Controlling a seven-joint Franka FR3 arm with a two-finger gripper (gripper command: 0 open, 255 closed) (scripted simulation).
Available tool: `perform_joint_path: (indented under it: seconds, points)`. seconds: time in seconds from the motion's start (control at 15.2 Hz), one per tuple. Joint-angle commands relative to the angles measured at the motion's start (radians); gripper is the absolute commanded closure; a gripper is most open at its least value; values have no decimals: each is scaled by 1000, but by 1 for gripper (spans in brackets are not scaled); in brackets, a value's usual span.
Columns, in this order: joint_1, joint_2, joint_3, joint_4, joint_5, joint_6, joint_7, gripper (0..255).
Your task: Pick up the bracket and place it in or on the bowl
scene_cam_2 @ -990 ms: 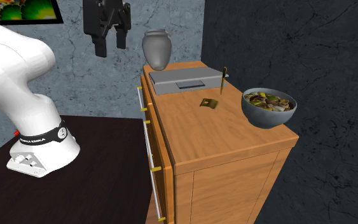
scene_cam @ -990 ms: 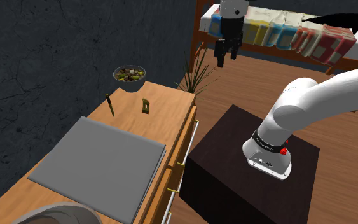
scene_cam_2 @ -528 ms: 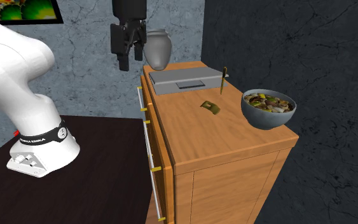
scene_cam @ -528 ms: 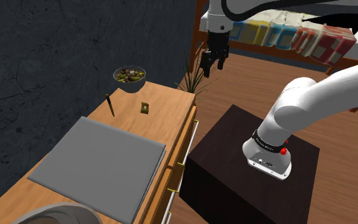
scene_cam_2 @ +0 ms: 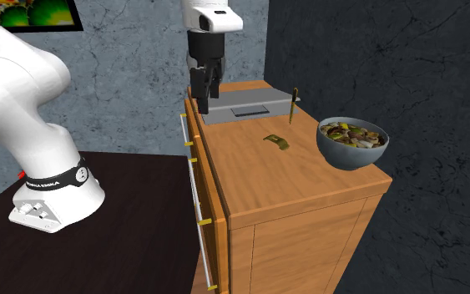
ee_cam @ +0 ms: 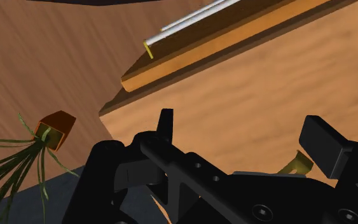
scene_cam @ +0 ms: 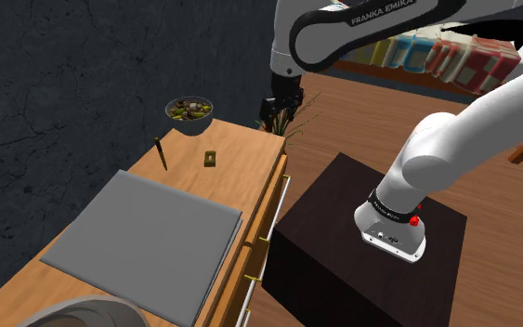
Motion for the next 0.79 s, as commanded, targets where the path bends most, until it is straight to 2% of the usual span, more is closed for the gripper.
perform_joint_path:
  seconds: [0.0,0.4,0.73]
  points:
    - [11,51,27,-4,14,85,29,0]
    - [20,258,100,49,3,315,119,0]
    - [20,446,148,134,-77,476,230,0]
